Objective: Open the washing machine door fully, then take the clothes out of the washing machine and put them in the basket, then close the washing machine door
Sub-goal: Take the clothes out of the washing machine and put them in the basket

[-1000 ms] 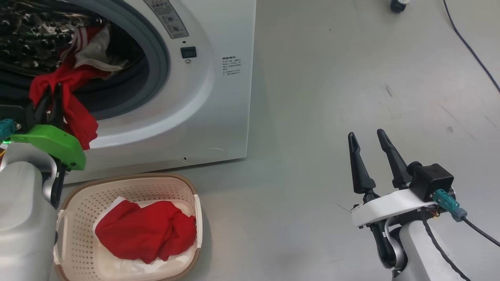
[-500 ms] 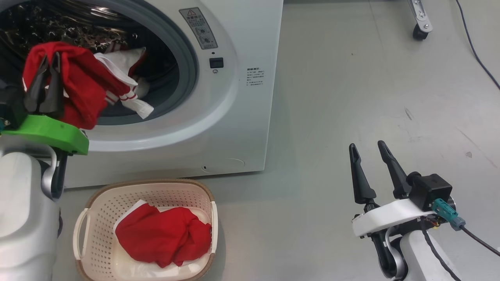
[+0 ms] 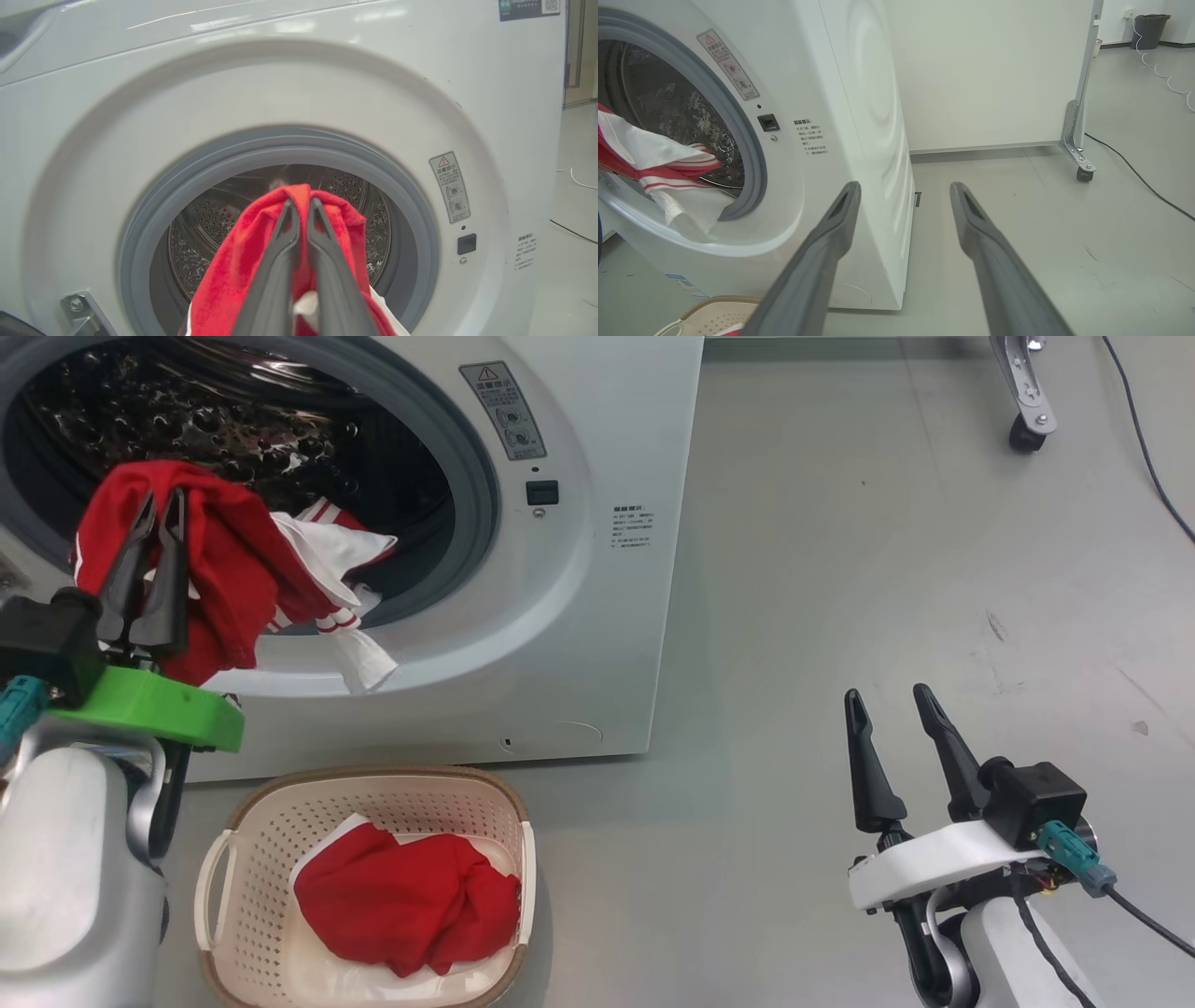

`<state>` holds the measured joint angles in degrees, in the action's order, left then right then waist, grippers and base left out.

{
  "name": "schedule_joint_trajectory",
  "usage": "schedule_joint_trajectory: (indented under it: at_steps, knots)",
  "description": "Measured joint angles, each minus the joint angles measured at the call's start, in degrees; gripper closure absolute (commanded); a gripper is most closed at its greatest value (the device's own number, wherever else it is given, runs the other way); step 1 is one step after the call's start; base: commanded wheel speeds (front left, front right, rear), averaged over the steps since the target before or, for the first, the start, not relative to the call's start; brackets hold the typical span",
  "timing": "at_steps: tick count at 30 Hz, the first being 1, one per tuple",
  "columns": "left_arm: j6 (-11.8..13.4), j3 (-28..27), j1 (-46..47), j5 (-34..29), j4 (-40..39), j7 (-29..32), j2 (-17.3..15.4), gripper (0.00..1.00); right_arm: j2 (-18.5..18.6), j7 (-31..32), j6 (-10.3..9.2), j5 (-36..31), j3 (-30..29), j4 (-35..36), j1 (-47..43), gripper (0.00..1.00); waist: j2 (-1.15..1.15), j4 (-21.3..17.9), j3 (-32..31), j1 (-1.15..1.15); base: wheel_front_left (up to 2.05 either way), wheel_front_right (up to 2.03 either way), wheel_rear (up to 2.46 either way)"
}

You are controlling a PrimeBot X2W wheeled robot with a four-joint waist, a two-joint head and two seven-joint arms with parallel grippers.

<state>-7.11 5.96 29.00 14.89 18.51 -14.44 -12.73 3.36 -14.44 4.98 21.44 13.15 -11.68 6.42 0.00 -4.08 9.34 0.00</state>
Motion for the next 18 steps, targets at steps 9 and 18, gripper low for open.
schedule_joint_trajectory:
  at_steps: [9, 18]
  knots:
    - [0.0, 2.1, -7.1, -0.3, -1.1, 0.0, 0.3, 1.0, -0.1, 0.0, 0.26, -0.4, 0.3, -0.5, -1.0, 0.0, 0.0, 1.6, -1.2, 0.0, 0.0, 0.0, 0.0]
    - [0.0, 4.6, -12.3, -0.2, -0.5, 0.2, 0.0, 1.0, -0.1, 0.0, 0.51, -0.6, 0.8, -0.6, -1.1, 0.0, 0.0, 1.9, -1.0, 0.0, 0.0, 0.0, 0.0]
